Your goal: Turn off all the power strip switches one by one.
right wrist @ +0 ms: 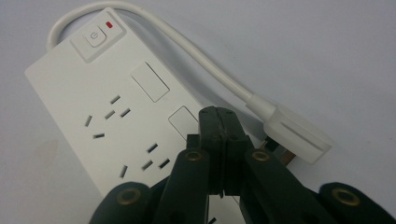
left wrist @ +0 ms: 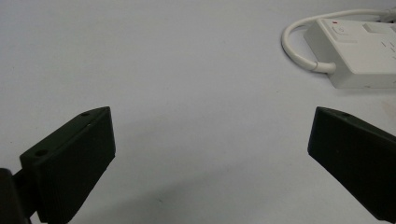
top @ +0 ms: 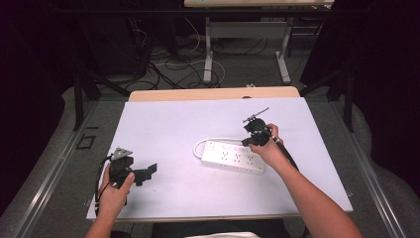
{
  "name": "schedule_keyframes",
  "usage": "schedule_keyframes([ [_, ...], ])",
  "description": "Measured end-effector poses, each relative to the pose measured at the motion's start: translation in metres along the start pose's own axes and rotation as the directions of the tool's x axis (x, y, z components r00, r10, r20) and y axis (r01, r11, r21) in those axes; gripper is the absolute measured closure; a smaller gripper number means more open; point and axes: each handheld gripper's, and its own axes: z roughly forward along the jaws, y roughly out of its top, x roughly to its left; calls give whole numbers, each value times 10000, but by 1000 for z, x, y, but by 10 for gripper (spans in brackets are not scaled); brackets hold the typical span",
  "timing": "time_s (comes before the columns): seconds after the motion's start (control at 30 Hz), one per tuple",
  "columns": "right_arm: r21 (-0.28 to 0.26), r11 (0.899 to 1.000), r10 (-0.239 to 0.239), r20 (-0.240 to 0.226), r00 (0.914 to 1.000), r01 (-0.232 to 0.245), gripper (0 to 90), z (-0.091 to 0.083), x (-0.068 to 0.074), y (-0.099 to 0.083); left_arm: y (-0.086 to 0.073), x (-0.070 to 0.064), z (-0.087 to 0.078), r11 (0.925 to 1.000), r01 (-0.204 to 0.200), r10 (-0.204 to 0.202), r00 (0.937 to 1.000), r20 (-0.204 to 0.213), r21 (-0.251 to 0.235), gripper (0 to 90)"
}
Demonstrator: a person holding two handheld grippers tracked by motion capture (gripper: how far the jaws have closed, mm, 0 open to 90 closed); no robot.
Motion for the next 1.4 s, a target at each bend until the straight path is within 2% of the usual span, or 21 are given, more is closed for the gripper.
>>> schedule_keyframes([
  [0.13,15,10000,2,53,10000,-2,900,-2,-1,-2,0,-1,0,9997,-242,242,9997,1,-4,8],
  [0.37,-165,9999,-20,43,10000,20,900,-4,0,-6,0,-4,0,9998,-141,142,9999,25,-109,8],
  [0.4,-8,10000,28,173,9998,-28,900,-5,1,-5,0,-3,0,9998,-169,169,9999,17,-80,8],
  [0.47,-9,10000,40,150,9999,-40,900,-6,1,-6,0,-3,0,9998,-171,171,9999,7,-111,8],
  [0.5,-77,10000,-20,244,9997,22,900,-6,0,-7,0,-3,0,9998,-169,169,9999,16,-144,8],
  [0.53,-351,9994,-26,86,10000,29,900,-5,-1,-8,1,-3,-1,9998,-201,201,9998,71,-53,8],
  [0.57,9,10000,29,244,9997,-29,900,-8,-1,-7,1,-3,-1,9998,-203,204,9998,62,-54,8],
  [0.77,-13,9999,140,310,9994,-140,900,-13,-2,-9,1,-3,-2,9997,-250,251,9997,67,-23,8],
  [0.8,-200,9998,7,288,9996,-2,900,-13,-3,-10,1,-3,-1,9996,-252,252,9997,4,-147,8],
  [0.83,-18,9999,164,373,9992,-164,900,-15,-3,-9,1,-3,-1,9994,-339,339,9994,-28,-70,8],
  [0.93,-143,9998,104,335,9994,-99,900,-16,-7,-12,2,-3,-1,9998,-195,195,9998,39,-49,8],
  [0.97,-76,9994,326,347,9989,-323,900,-16,-7,-12,1,-3,-1,9996,-225,225,9997,-16,-170,8],
  [1.03,-19,9994,333,375,9987,-333,900,-15,-9,-13,1,-4,-1,9997,-159,160,9999,18,-185,8],
  [1.07,-19,9998,180,299,9994,-179,900,-16,-11,-14,1,-4,-2,9997,-197,197,9998,22,-169,8],
  [1.13,-19,9995,301,487,9984,-301,900,-15,-10,-15,2,-3,-2,9996,-289,289,9996,58,-25,8],
  [1.17,-130,9998,160,344,9993,-156,900,-14,-11,-17,1,-3,-1,9996,-216,216,9998,0,-166,8],
  [1.23,44,9994,337,416,9986,-339,900,-13,-12,-18,1,-3,-1,9996,-217,217,9998,0,-170,8],
  [1.27,86,9998,165,421,9990,-169,900,-13,-13,-19,1,-4,-1,9996,-219,219,9998,-12,-170,8],
  [1.3,-91,9998,185,235,9996,-183,900,-11,-14,-19,1,-4,-1,9996,-205,204,9998,-12,-179,8],
  [1.4,24,9998,211,308,9993,-212,900,-10,-14,-20,1,-3,-1,9996,-250,250,9997,-16,-117,8],
])
